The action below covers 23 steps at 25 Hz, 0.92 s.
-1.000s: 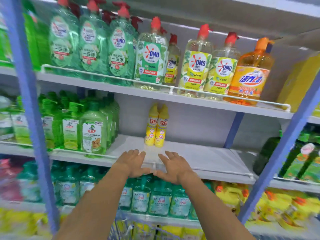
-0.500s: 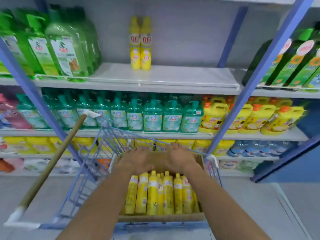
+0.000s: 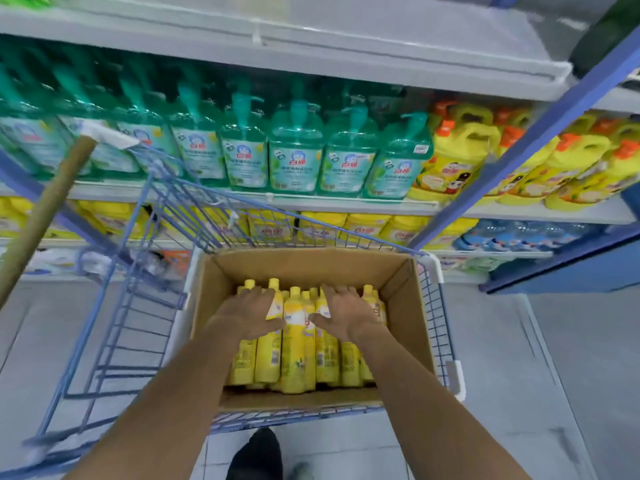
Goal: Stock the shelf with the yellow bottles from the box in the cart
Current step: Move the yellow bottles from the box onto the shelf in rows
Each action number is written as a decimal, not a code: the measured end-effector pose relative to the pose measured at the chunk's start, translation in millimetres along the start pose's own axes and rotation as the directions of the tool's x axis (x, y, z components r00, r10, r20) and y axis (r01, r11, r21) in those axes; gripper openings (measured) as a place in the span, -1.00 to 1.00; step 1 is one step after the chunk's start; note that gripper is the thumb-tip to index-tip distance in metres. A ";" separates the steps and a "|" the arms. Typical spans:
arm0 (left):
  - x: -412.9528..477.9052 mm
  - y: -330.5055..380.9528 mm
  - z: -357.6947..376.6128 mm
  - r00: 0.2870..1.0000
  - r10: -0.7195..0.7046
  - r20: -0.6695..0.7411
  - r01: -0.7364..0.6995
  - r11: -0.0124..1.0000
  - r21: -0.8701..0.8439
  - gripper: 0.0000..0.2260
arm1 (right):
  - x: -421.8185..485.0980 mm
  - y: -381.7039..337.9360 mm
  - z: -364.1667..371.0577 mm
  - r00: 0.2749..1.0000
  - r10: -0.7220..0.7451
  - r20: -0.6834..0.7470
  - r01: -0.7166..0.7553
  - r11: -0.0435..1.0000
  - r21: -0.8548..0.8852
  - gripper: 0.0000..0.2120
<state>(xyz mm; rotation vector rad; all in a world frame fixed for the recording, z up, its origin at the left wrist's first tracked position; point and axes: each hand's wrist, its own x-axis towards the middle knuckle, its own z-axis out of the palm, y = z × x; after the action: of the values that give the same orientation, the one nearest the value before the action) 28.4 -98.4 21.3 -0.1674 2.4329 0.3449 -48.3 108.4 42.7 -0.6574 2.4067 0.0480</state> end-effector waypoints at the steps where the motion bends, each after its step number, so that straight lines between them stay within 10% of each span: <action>1: 12.7 -9.5 0.3 1.000 -0.003 -0.001 0.003 1.000 -0.012 -0.24 | 13.4 -5.5 3.5 1.000 -0.007 0.007 0.007 1.000 0.017 -0.23; 23: 95.8 -64.4 102.6 0.888 -0.454 0.067 0.367 0.614 -0.699 -0.28 | 131.9 -30.8 95.9 0.974 0.191 0.123 -0.227 0.857 0.463 -0.38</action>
<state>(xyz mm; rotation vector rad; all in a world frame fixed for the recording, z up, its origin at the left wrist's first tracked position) 29.8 -133.5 -129.1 -1.0979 2.1518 1.0553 -67.8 41.1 -107.7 -0.1594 2.2809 -0.4118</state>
